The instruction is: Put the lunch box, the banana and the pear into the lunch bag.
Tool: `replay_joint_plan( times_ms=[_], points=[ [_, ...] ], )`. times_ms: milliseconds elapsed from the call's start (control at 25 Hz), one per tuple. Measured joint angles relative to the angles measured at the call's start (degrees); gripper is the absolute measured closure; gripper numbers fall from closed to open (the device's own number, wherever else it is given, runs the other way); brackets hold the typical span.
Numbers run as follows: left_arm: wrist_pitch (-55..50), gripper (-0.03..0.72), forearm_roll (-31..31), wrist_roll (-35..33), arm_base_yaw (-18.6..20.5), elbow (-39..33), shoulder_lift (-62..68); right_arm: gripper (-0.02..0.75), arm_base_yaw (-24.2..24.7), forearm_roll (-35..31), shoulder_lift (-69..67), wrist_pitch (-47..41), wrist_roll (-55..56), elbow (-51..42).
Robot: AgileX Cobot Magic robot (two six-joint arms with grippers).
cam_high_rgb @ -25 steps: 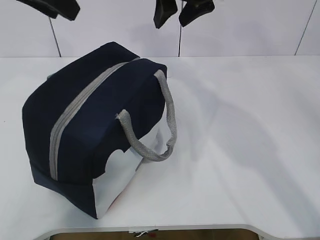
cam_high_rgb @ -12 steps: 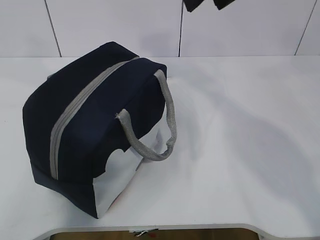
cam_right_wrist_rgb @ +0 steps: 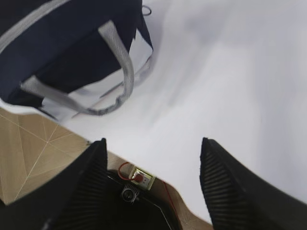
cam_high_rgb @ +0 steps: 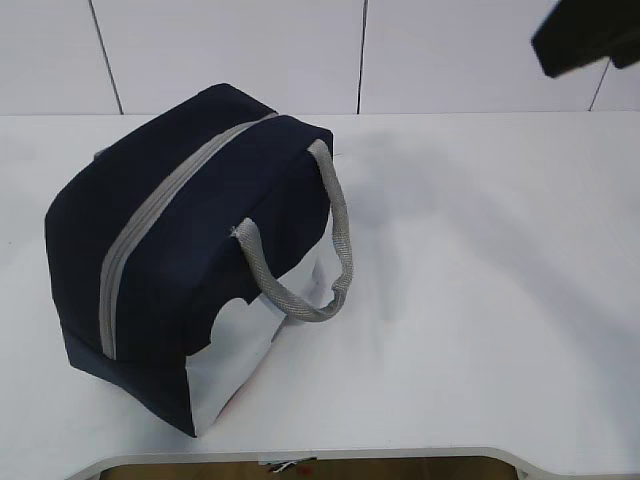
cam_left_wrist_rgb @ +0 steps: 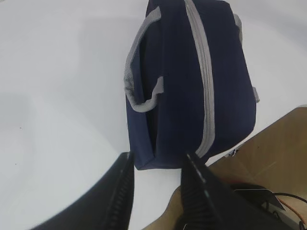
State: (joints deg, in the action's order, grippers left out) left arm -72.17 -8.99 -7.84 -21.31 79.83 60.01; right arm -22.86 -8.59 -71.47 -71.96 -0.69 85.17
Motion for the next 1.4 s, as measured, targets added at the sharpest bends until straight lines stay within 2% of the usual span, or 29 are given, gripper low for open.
replay_joint_plan(
  times_ms=[320, 760, 960, 1240, 1400],
  points=[
    [-0.14, 0.447, 4.85, 0.00, 0.00, -8.73, -16.12, 0.250, 0.00, -0.13, 17.16, -0.28, -0.10, -12.75],
    [-0.41, 0.452, 6.40, 0.00, 0.00, -18.02, -35.45, 0.250, 0.00, -0.13, 33.40, -0.45, -1.12, -25.00],
    [-0.55, 0.452, 9.32, 0.00, 0.00, -25.01, -42.20, 0.251, 0.00, 1.53, 40.69, -0.55, -1.52, -30.53],
    [-0.68, 0.452, 9.55, 0.00, 0.00, -34.16, -48.23, 0.250, 0.00, 5.50, 50.66, -0.68, -2.85, -37.65],
    [0.77, 0.453, 8.99, 0.00, 0.00, -37.63, -50.69, 0.251, 0.00, 6.29, 56.94, 2.77, -3.93, -43.31]
  ],
)
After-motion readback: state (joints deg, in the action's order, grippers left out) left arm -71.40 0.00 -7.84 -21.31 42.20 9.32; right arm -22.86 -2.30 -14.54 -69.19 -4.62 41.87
